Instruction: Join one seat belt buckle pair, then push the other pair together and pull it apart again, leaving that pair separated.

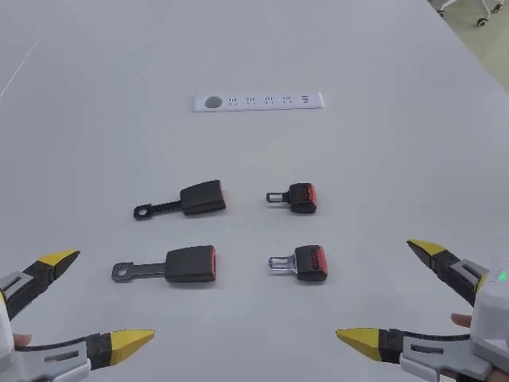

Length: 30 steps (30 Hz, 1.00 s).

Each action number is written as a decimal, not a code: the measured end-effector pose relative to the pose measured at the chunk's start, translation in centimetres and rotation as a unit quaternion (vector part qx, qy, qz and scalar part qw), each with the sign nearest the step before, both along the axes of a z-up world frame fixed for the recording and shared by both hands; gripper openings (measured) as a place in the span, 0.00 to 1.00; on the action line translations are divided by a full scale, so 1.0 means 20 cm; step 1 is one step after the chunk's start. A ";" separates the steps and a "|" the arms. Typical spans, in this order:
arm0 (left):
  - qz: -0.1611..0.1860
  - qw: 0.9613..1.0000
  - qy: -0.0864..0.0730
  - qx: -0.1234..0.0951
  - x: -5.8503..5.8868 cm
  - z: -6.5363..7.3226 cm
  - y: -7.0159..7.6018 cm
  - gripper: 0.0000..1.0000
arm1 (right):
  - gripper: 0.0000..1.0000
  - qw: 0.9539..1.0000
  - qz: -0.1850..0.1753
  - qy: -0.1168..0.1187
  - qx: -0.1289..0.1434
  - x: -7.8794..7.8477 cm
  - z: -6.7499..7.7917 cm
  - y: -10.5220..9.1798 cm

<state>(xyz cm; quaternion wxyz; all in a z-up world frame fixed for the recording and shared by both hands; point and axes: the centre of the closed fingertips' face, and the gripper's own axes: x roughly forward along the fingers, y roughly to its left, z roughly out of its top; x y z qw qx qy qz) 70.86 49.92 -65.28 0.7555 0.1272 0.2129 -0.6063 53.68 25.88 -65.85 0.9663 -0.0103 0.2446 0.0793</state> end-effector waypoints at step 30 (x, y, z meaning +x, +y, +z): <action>-0.009 1.000 -0.005 0.002 -0.01 0.00 -0.01 0.98 | 1.00 1.000 0.000 -0.006 -0.005 0.00 0.01 0.00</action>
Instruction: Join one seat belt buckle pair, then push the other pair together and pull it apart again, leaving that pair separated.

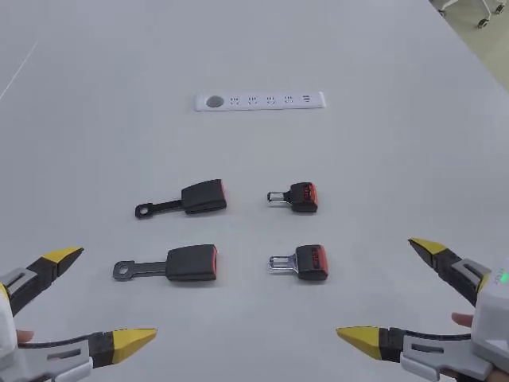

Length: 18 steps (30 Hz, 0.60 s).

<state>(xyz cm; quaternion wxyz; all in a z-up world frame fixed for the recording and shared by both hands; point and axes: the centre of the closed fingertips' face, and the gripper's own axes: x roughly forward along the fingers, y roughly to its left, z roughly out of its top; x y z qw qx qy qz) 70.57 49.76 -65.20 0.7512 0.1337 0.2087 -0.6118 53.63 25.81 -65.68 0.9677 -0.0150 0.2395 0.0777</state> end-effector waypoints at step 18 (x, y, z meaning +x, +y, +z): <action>-0.004 1.000 -0.002 0.003 0.00 -0.01 -0.01 0.97 | 0.99 1.000 0.002 0.001 -0.001 0.00 0.00 0.00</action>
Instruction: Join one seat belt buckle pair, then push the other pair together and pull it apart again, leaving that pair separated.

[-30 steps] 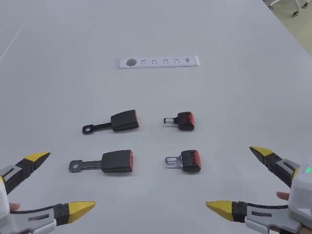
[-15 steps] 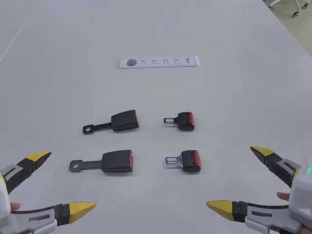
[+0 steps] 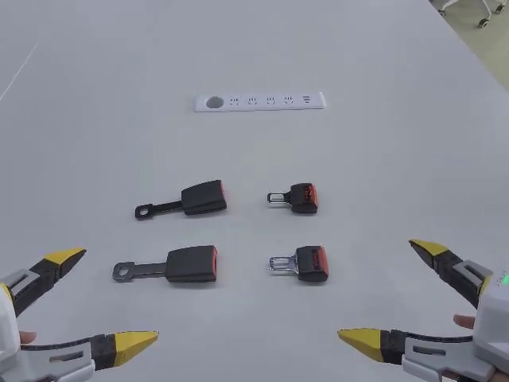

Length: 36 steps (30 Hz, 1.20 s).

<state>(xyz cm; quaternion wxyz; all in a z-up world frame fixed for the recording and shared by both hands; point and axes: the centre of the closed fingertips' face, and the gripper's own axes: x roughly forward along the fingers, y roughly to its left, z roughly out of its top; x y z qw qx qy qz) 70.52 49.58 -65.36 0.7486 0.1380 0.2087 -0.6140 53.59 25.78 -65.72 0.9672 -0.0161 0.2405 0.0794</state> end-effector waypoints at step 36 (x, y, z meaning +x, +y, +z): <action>-0.051 0.998 -0.009 0.027 -0.05 0.02 -0.06 0.94 | 0.85 0.997 0.077 0.028 -0.003 0.08 0.00 -0.03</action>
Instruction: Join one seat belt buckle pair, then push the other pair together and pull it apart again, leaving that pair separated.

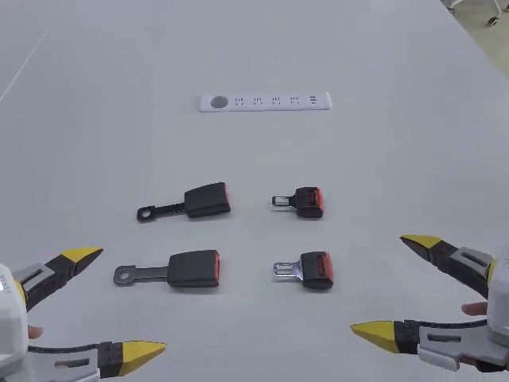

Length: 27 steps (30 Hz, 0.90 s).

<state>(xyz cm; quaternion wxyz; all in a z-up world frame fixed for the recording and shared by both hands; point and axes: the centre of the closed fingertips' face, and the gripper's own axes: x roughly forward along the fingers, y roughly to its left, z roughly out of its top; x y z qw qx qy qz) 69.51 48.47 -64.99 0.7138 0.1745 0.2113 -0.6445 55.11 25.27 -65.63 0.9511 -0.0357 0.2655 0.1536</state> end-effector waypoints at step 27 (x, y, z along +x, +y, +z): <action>-0.088 0.995 -0.004 0.054 0.05 -0.13 -0.10 0.77 | 0.68 0.995 0.086 0.042 -0.039 0.09 -0.09 0.01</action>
